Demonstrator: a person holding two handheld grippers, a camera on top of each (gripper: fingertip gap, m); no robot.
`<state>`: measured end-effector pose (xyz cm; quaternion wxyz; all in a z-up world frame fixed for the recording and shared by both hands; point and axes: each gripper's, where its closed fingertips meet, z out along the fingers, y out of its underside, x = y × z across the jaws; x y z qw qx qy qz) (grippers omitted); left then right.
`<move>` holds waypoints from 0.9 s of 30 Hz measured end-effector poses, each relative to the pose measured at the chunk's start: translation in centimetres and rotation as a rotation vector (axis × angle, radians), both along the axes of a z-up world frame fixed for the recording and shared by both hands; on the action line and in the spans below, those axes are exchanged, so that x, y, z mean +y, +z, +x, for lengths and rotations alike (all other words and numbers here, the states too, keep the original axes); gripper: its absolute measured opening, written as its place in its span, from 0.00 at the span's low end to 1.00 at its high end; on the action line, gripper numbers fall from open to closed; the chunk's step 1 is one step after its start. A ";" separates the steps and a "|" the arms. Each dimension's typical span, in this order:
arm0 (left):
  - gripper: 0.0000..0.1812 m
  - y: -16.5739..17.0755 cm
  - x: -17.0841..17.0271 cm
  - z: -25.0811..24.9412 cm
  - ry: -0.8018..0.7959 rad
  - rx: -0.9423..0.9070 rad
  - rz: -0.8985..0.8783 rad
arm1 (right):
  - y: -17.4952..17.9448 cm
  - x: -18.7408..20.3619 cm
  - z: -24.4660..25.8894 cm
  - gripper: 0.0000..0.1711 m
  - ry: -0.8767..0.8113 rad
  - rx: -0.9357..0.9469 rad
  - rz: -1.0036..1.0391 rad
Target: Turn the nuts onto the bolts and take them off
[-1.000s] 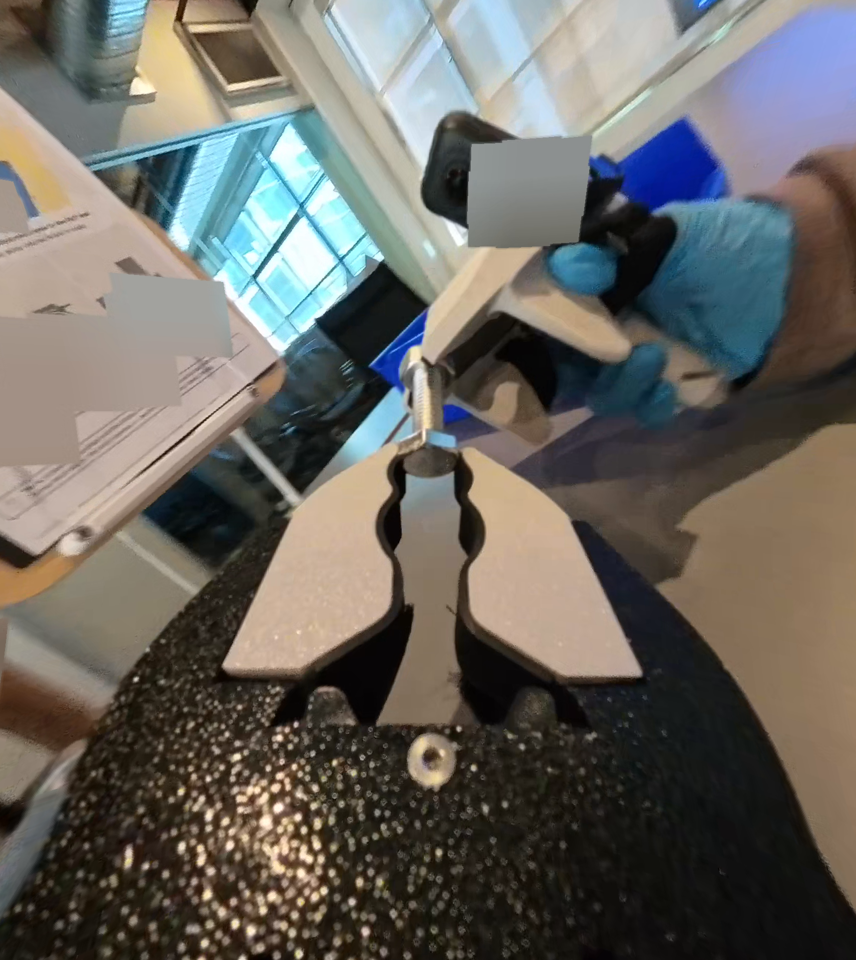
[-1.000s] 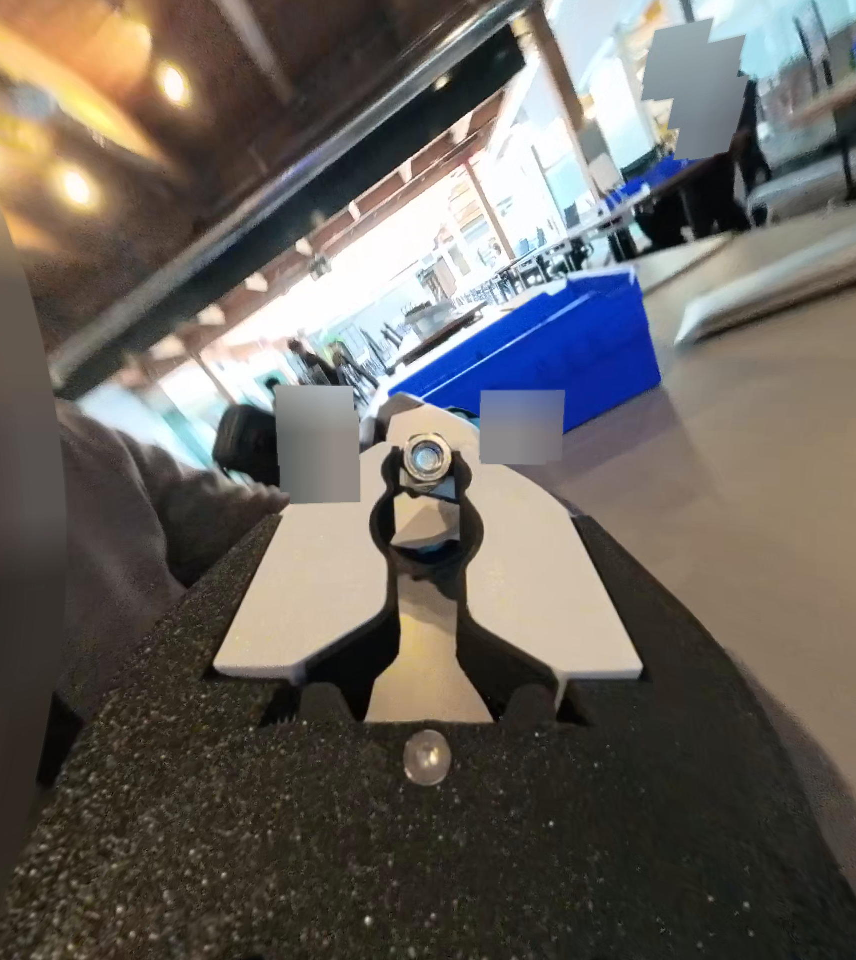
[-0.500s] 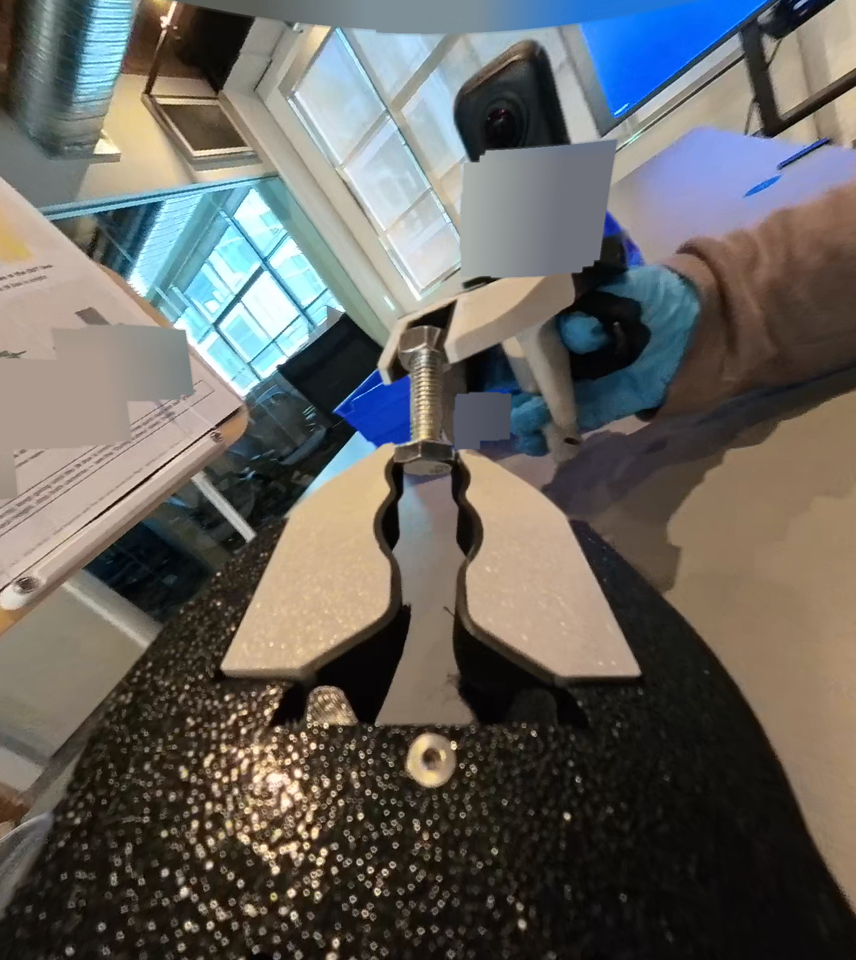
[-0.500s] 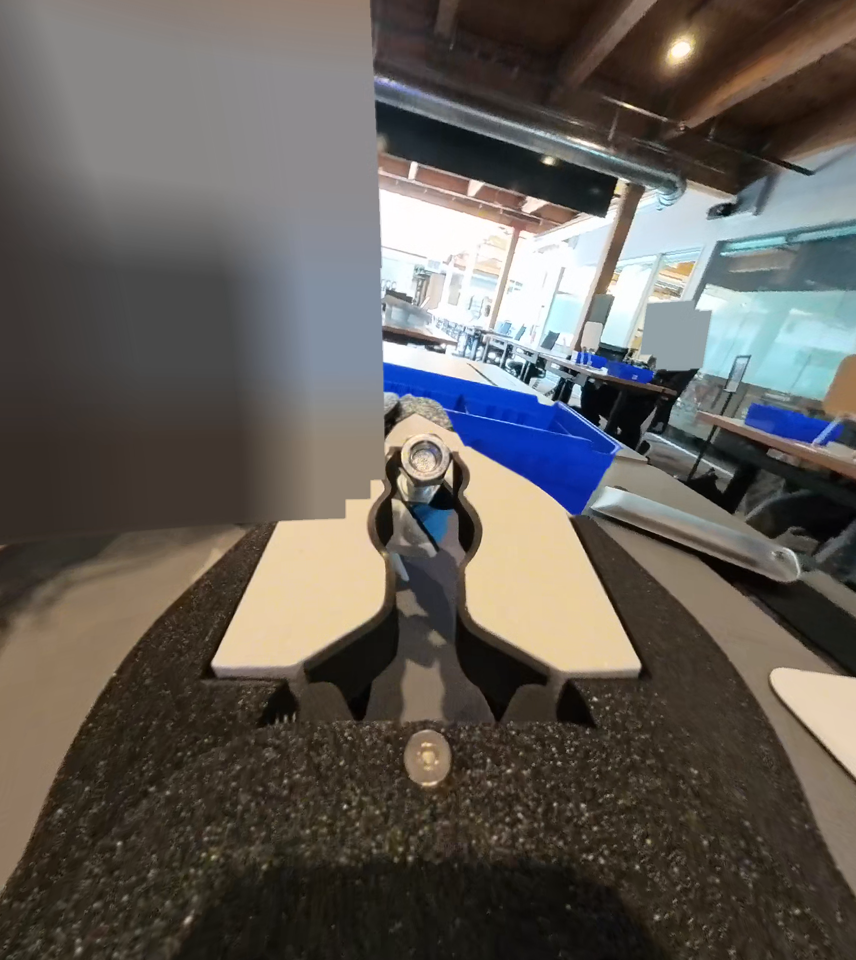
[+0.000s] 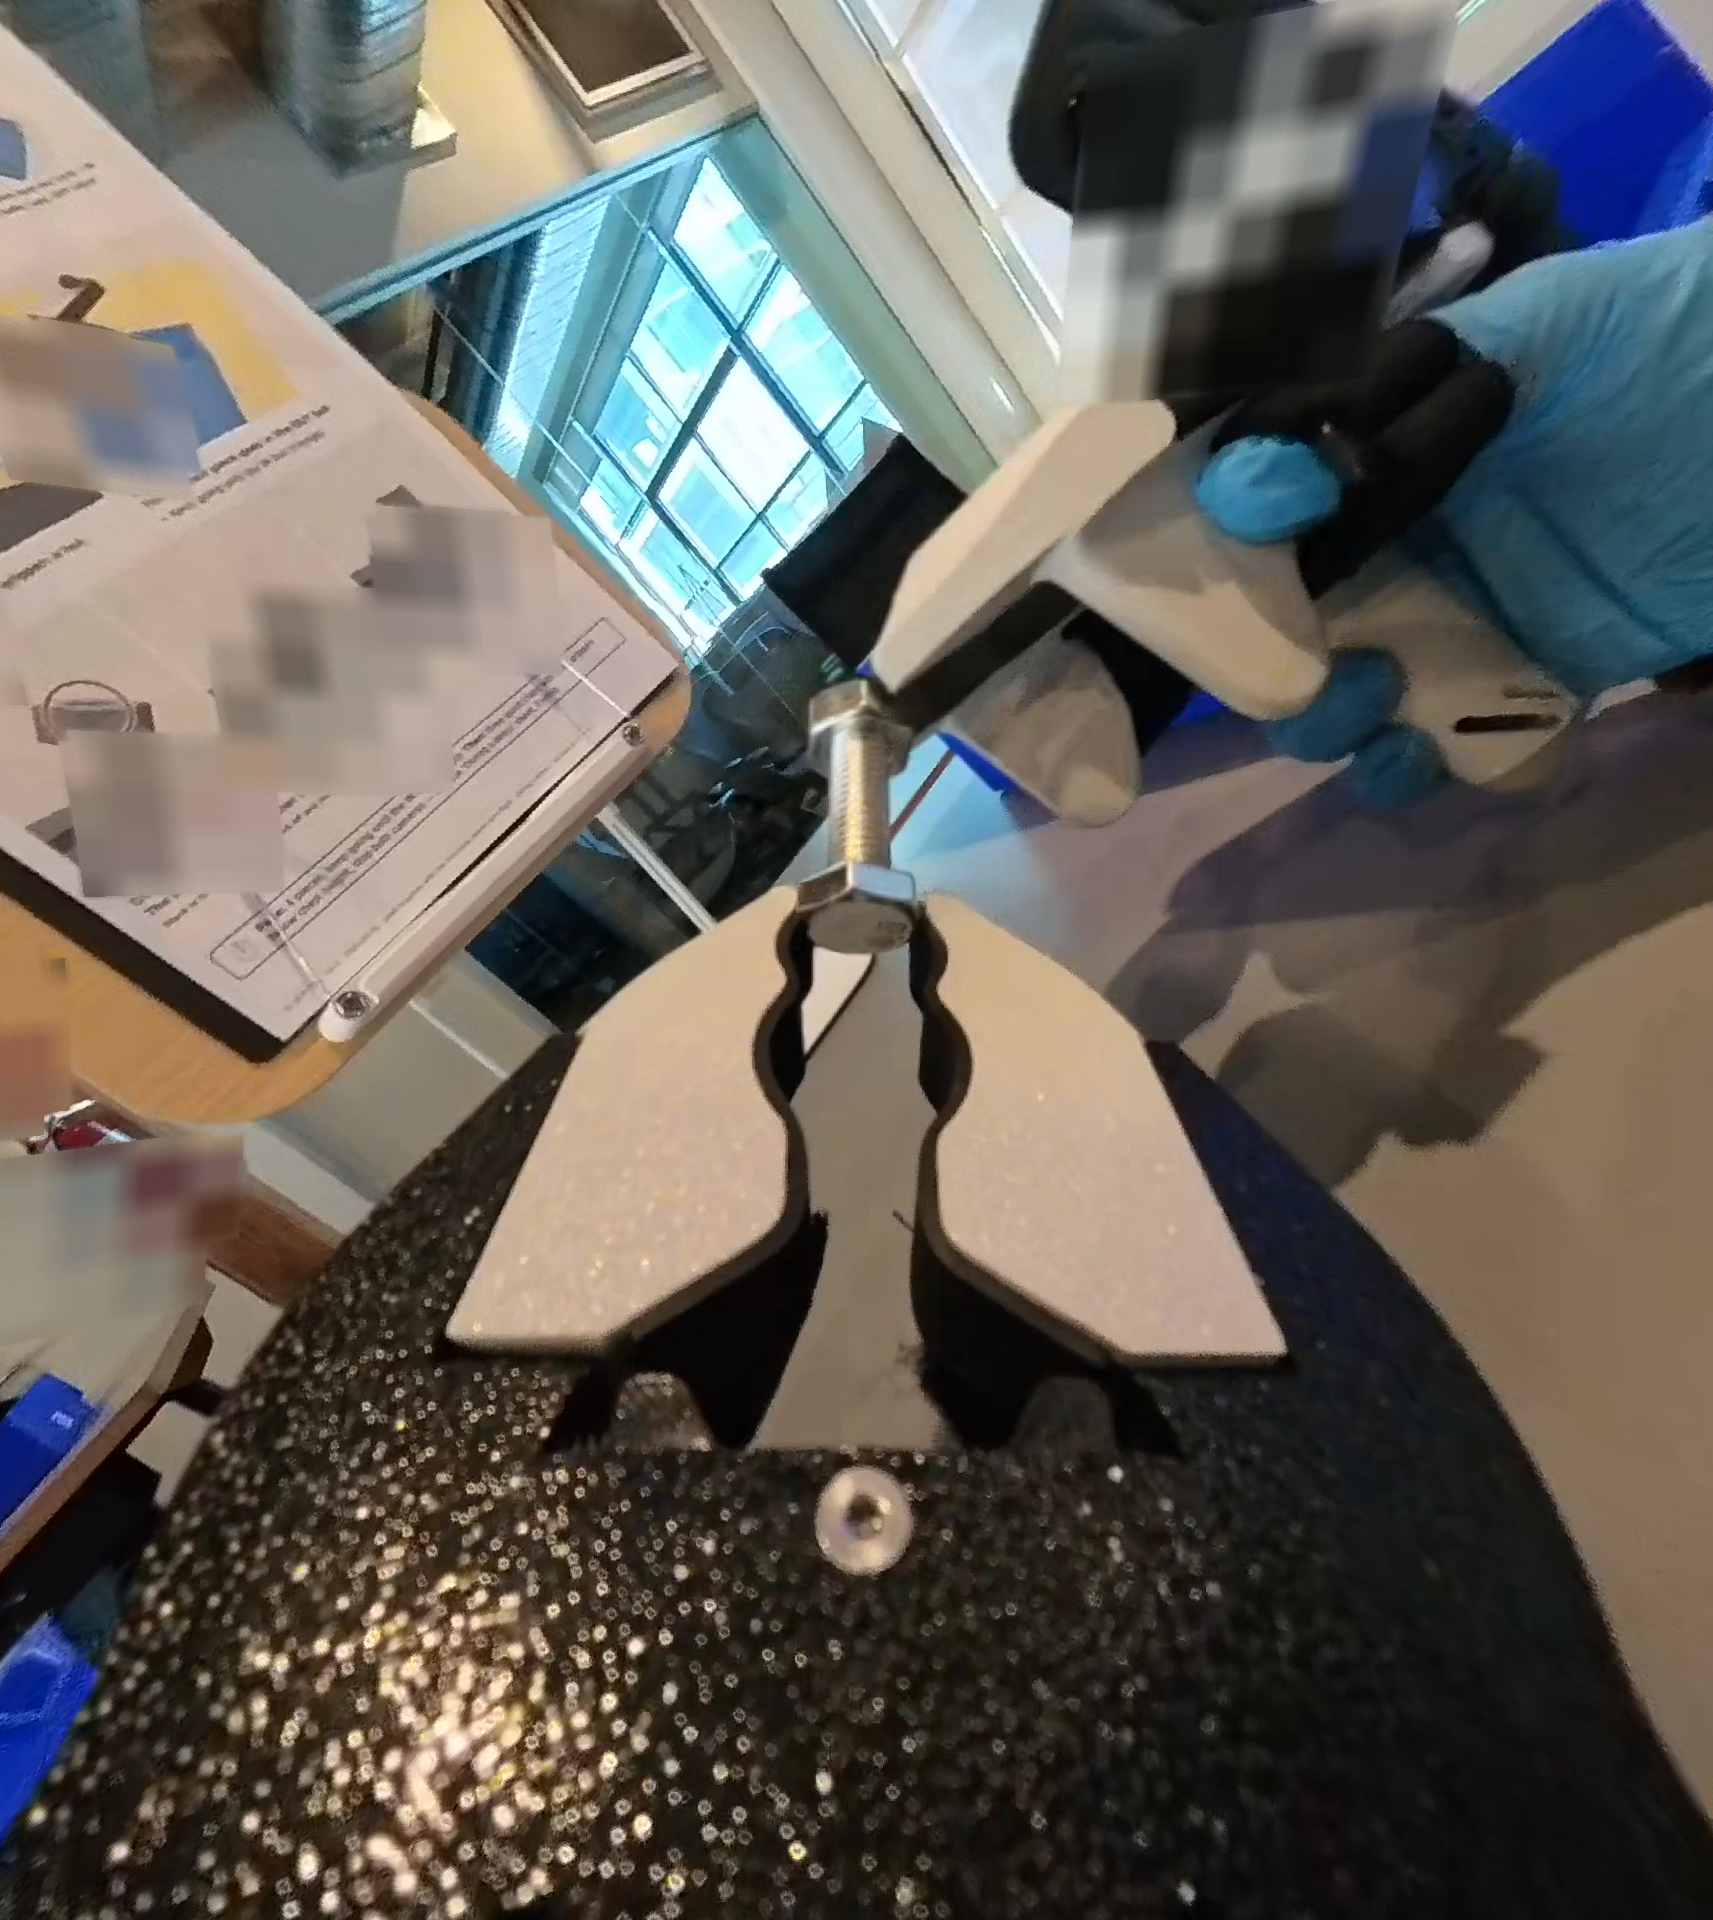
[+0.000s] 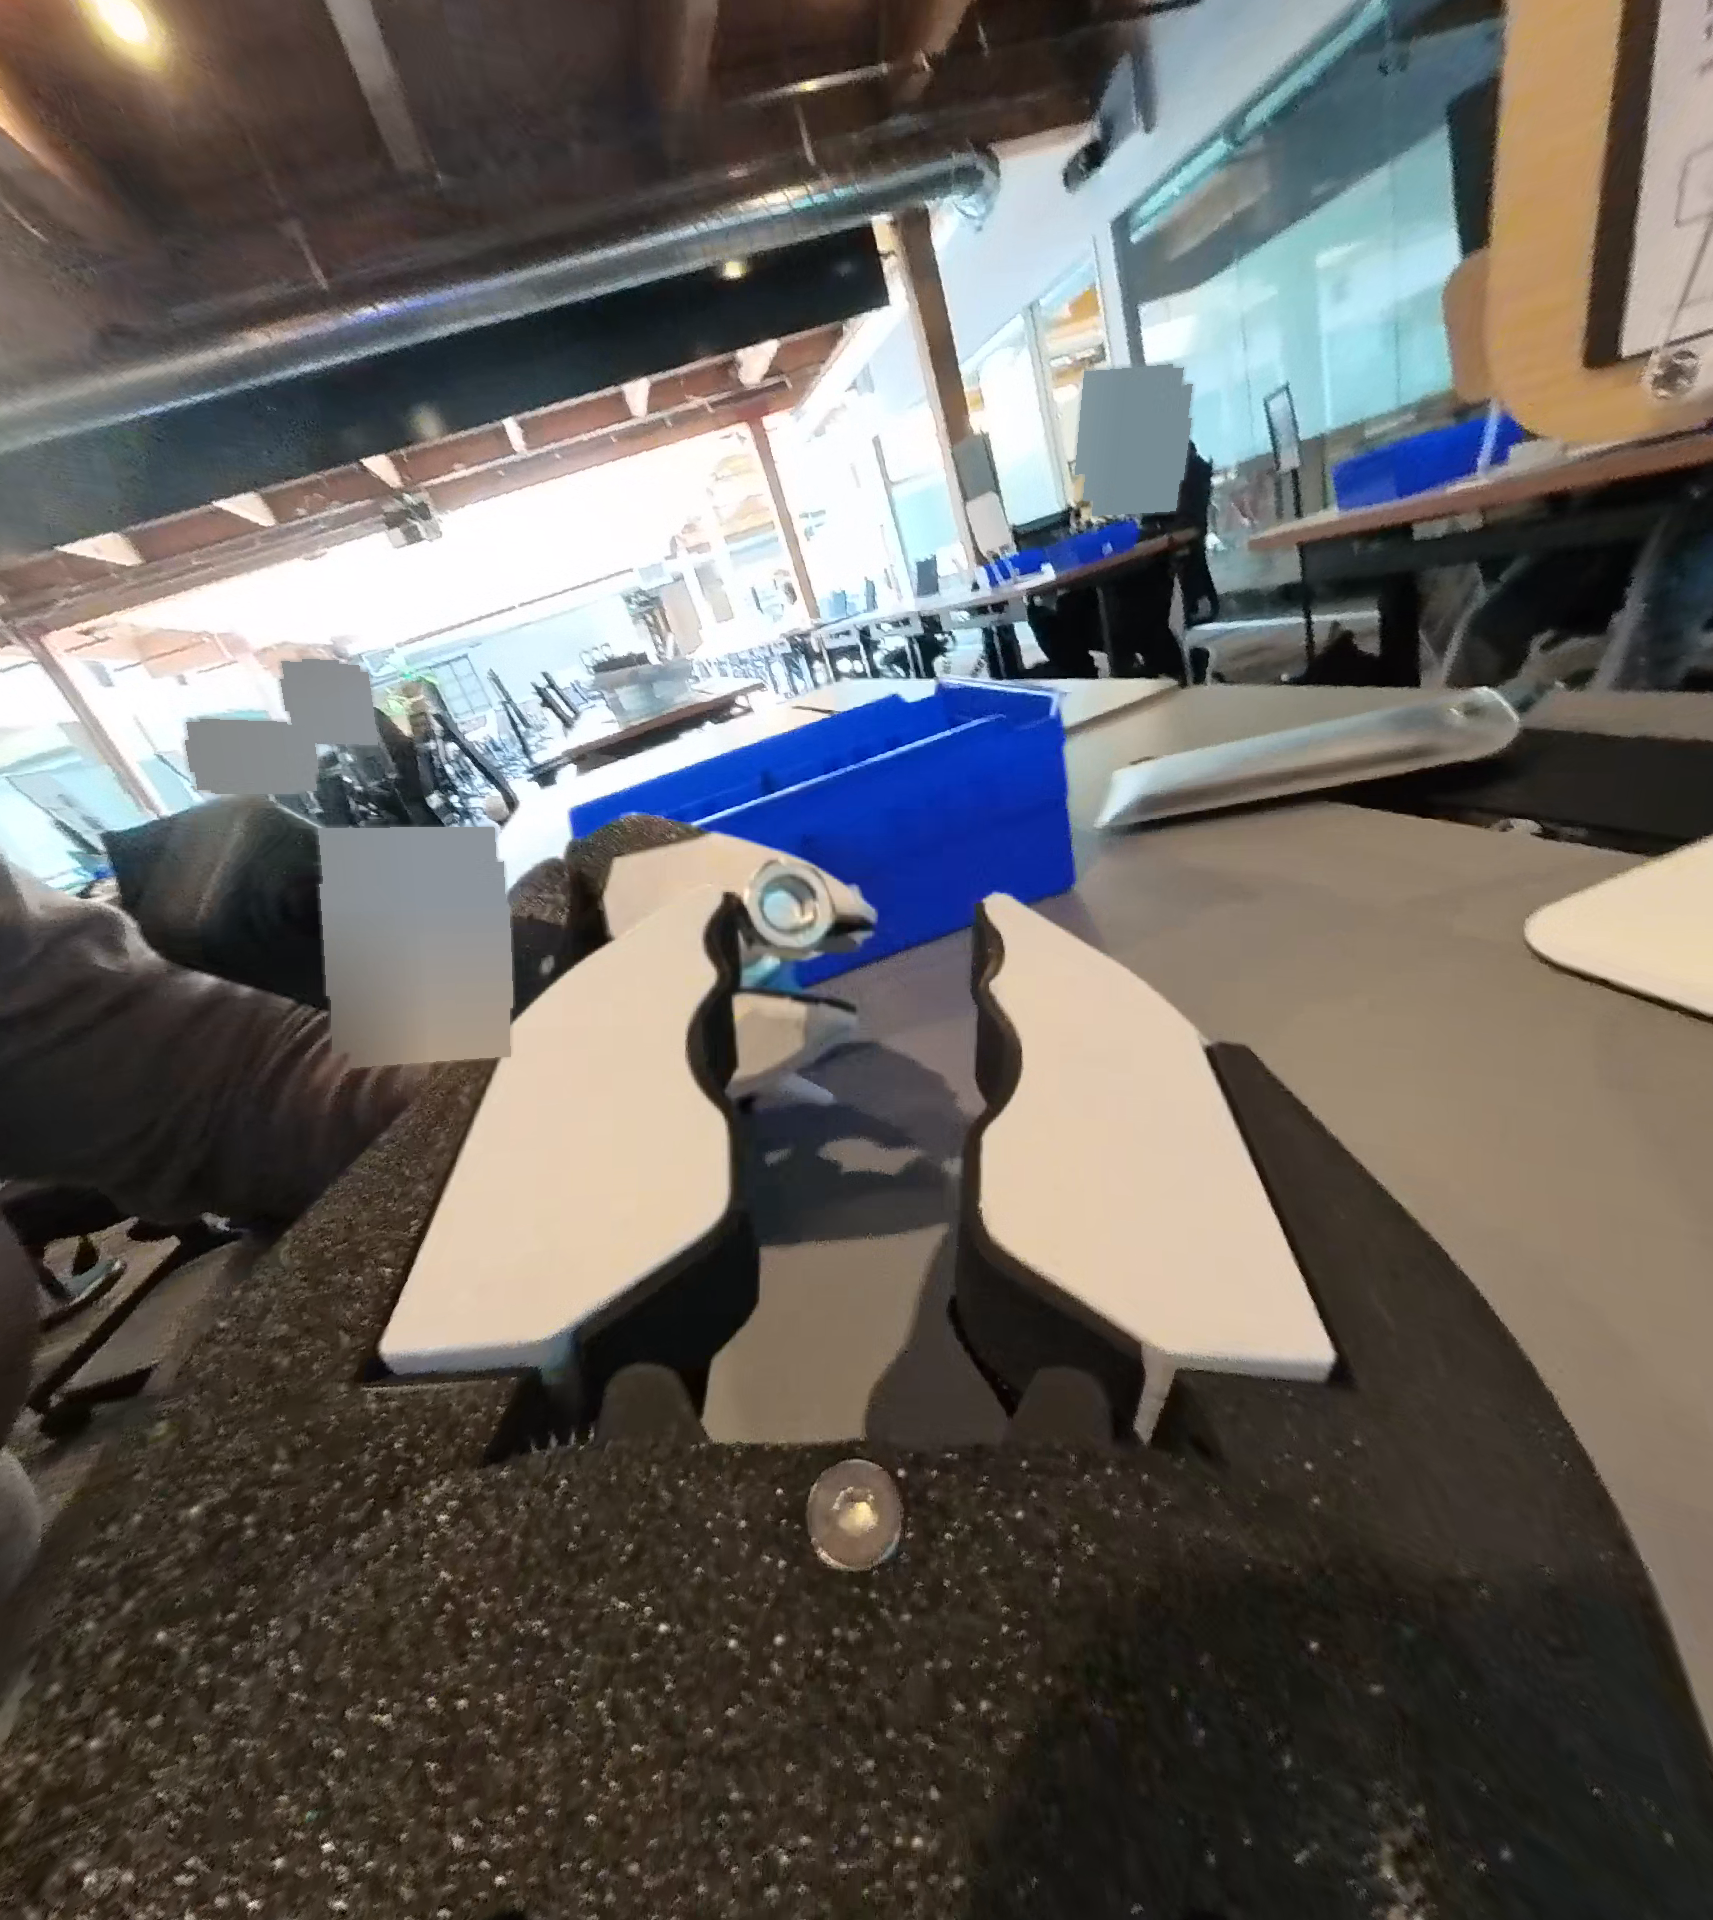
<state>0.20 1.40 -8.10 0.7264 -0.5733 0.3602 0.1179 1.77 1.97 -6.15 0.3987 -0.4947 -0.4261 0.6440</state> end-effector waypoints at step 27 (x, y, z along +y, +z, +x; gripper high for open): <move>0.09 -0.4 0.5 -0.4 0.010 -0.028 -0.049 | -1.0 0.4 -0.6 0.20 0.006 -0.058 -0.181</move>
